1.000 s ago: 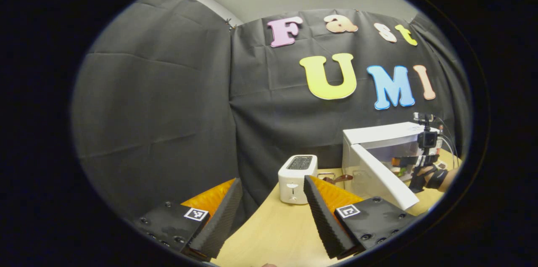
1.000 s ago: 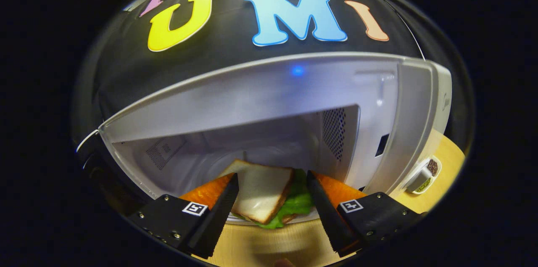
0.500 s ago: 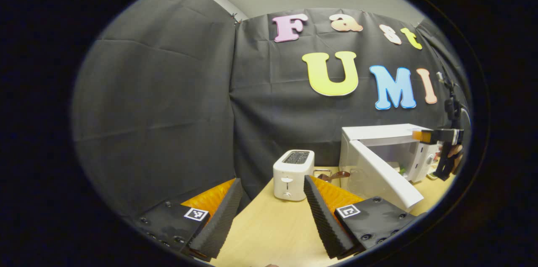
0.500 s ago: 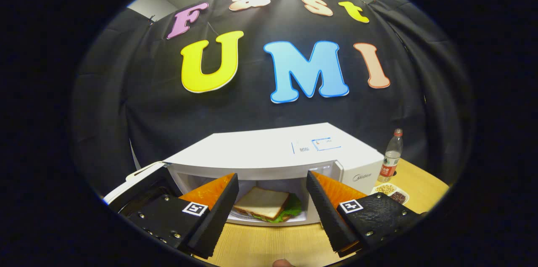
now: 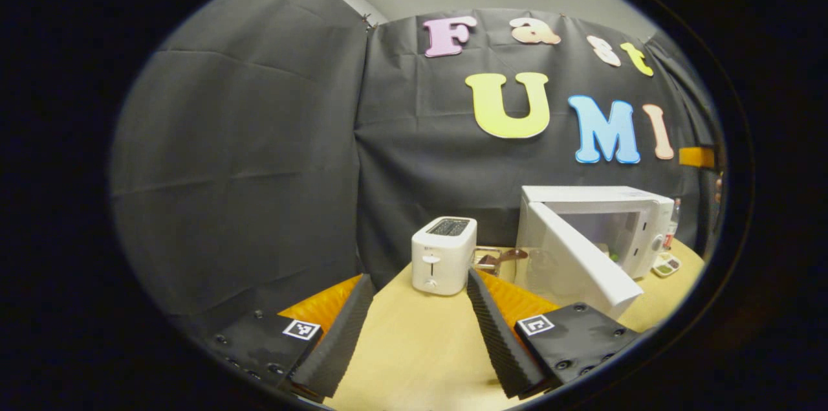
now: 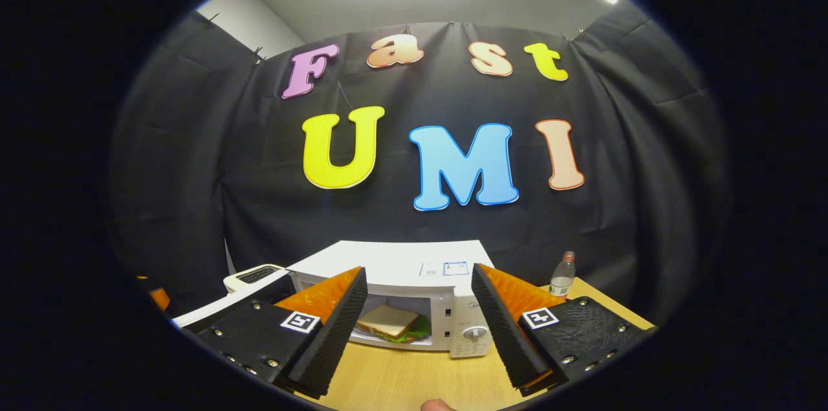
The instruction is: Open the microwave oven with the left hand, put the food in, and close the microwave oven.
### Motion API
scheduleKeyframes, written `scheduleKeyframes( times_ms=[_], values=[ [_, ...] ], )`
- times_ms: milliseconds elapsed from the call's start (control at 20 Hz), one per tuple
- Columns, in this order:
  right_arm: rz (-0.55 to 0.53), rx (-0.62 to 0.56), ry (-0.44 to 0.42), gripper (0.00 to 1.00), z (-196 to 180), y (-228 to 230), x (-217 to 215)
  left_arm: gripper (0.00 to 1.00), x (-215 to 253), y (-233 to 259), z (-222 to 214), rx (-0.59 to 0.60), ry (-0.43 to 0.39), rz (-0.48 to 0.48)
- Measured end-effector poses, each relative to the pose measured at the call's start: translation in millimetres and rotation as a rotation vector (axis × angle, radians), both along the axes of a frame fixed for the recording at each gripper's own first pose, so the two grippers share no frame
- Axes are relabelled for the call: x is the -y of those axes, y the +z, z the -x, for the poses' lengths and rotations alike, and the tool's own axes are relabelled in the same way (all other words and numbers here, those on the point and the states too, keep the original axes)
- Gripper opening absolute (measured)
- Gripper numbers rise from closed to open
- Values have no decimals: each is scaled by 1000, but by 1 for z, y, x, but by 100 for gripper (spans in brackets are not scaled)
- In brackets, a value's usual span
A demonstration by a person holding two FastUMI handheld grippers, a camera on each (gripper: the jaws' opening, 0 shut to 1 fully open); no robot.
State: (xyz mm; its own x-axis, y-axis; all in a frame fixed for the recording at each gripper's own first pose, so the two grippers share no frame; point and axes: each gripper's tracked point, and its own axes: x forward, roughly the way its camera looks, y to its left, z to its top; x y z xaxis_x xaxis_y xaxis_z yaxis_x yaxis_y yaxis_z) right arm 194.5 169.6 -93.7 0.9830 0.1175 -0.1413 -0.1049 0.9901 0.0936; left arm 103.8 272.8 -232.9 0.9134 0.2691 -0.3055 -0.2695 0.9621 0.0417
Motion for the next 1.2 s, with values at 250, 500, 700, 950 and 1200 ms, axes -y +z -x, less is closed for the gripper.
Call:
scheduleKeyframes(
  times_ms=[250,500,700,950,1200],
  values=[
    [-1,50,5,98,53,29,26,96,22,-18,16,-51,-25,2],
    [2,30,-2,98,83,29,54,52,43,-42,26,-110,-40,81],
    [5,10,-27,98,104,24,85,17,58,-48,31,-124,-34,88],
    [-26,7,-64,98,122,30,123,7,87,-46,23,-153,-95,73],
    [-4,13,-65,98,140,30,153,7,116,-37,24,-159,-133,62]
  ],
)
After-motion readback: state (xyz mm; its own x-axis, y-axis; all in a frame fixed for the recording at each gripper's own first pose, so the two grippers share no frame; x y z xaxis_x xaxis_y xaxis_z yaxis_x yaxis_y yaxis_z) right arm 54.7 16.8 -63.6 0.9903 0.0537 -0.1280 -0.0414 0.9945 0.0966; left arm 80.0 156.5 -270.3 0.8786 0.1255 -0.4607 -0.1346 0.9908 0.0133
